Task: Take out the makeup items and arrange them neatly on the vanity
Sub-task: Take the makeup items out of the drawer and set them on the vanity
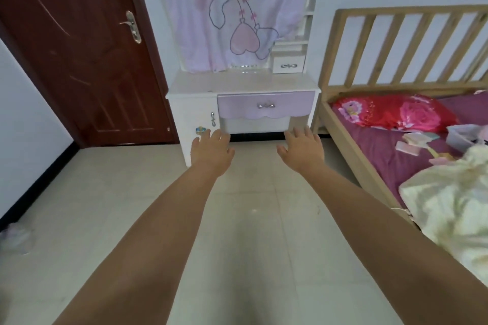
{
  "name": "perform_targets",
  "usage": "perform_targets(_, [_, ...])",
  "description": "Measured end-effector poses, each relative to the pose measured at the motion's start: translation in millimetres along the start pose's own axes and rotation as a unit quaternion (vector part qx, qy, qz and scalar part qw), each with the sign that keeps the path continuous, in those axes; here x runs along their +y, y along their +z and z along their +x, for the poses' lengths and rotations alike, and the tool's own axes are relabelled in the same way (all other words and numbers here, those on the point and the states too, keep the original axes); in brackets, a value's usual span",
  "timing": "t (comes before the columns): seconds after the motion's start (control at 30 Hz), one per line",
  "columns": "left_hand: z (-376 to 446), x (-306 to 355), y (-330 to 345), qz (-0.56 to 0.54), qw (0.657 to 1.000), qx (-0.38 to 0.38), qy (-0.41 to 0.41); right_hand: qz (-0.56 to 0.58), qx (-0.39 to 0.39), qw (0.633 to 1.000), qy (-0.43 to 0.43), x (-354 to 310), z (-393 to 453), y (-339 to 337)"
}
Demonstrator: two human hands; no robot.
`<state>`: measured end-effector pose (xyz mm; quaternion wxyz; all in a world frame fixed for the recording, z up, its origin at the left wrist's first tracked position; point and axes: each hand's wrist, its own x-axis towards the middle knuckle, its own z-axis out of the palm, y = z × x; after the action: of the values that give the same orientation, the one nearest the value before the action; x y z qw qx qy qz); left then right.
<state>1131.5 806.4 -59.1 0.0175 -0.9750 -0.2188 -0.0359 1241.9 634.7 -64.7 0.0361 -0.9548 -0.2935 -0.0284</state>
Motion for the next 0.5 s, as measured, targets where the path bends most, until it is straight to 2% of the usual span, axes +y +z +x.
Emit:
perform_targets(0.2, [163.6, -31.5, 28.8, -0.003, 1.000, 0.003, -0.011, -0.003, 0.000, 1.000, -0.005, 1.4, 168.4, 34.8])
perform_targets(0.5, [417.5, -73.6, 77.2, 0.002, 0.999, -0.010, 0.030, 0.002, -0.037, 0.998, 0.043, 12.7, 399.3, 93.0])
